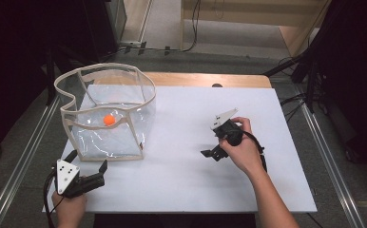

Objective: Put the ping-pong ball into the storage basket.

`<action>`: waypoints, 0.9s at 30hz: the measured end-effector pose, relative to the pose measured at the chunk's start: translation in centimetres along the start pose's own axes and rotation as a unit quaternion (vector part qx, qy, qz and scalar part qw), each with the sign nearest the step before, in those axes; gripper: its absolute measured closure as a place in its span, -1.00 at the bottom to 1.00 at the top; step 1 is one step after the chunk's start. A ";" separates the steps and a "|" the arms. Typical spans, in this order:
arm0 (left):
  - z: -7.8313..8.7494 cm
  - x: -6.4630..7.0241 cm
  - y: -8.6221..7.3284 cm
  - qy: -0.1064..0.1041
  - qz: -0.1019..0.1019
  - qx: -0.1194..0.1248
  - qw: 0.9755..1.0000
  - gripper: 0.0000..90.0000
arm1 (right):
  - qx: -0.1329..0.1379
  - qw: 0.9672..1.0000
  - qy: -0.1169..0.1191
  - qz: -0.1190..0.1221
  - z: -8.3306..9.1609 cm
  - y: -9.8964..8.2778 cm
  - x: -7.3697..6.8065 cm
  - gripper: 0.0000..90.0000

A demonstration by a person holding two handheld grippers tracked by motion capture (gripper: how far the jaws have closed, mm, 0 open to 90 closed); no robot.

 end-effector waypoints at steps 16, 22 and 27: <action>0.0 0.0 0.0 0.000 0.000 0.000 1.000 -1.00 | 0.015 0.999 -0.008 -0.029 0.8 -3.0 0.3 -1.00; 0.0 0.0 0.0 0.000 0.000 -0.001 1.000 -1.00 | 0.023 0.999 -0.011 -0.042 1.1 -4.1 0.4 -1.00; 0.0 0.0 0.0 0.000 0.000 -0.001 1.000 -1.00 | 0.029 0.998 -0.010 -0.053 1.2 -5.0 0.5 -1.00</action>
Point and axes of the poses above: each handheld gripper's, and its own axes: z roughly backward along the jaws, y roughly out of its top, x roughly to its right, the point moved 5 cm from there along -z, roughly forward along the jaws, and after that the axes turned 2 degrees about y, right-handed, at the moved point
